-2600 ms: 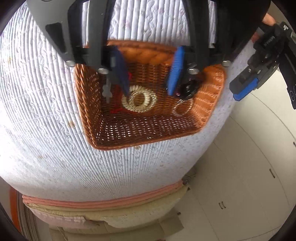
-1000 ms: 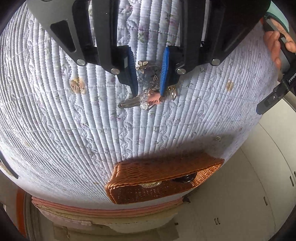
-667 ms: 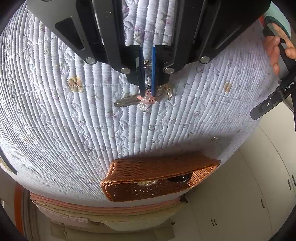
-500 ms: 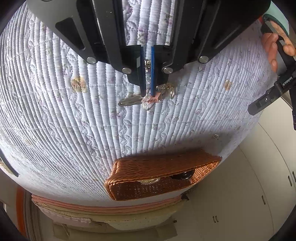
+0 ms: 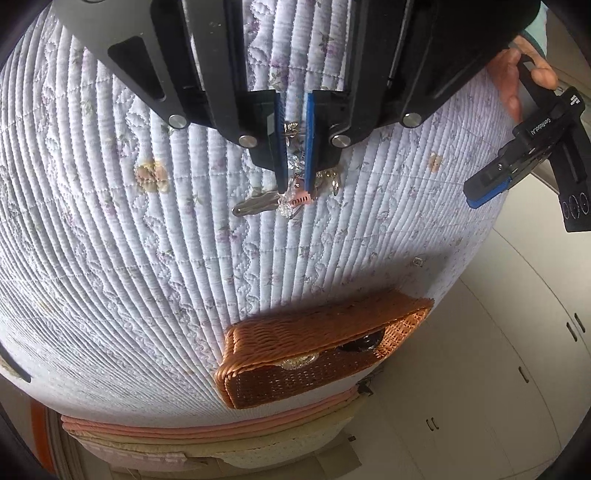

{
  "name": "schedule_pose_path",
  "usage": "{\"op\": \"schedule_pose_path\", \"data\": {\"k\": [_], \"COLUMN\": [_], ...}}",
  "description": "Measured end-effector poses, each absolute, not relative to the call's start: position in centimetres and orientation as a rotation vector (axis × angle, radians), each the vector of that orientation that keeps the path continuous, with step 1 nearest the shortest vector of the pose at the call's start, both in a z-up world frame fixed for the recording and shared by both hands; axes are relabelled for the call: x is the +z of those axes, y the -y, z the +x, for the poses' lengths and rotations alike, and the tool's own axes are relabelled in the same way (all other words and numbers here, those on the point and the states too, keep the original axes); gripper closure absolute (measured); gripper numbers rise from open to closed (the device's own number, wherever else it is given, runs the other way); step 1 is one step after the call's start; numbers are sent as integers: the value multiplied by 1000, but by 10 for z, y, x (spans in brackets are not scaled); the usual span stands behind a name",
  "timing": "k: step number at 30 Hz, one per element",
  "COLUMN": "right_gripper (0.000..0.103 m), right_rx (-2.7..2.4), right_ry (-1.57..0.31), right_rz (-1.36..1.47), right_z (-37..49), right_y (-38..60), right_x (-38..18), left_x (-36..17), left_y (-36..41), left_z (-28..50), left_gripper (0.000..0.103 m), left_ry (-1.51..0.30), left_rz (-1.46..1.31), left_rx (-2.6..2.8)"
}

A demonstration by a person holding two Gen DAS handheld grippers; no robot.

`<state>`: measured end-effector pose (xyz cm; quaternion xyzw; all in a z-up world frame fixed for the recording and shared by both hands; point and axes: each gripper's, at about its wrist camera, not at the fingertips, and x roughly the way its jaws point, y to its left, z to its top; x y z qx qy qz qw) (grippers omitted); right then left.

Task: Organize jewelry

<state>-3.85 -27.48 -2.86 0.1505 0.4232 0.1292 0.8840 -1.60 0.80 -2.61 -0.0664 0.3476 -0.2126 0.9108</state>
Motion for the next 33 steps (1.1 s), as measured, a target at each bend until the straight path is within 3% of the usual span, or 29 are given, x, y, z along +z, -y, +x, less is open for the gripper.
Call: {"op": "schedule_pose_path", "data": {"k": [4, 9, 12, 15, 33], "right_gripper": [78, 77, 78, 90, 91], "right_rx": [262, 248, 249, 256, 233], "right_ry": [-889, -920, -916, -916, -828], "right_rz": [304, 307, 299, 267, 299], "right_z": [-34, -25, -21, -20, -42], "right_y": [271, 268, 265, 257, 285], "right_x": [-31, -38, -37, -36, -14], "left_x": [-27, -29, -30, -32, -34], "left_y": [-12, -11, -13, -14, -3], "left_z": [-15, -14, -13, -12, -15], "left_gripper": [41, 41, 41, 41, 41], "left_ry": [-719, -728, -729, -734, -734], "left_rz": [-159, -163, -169, -178, -136], "left_rx": [-444, -448, -453, -454, -486]}}
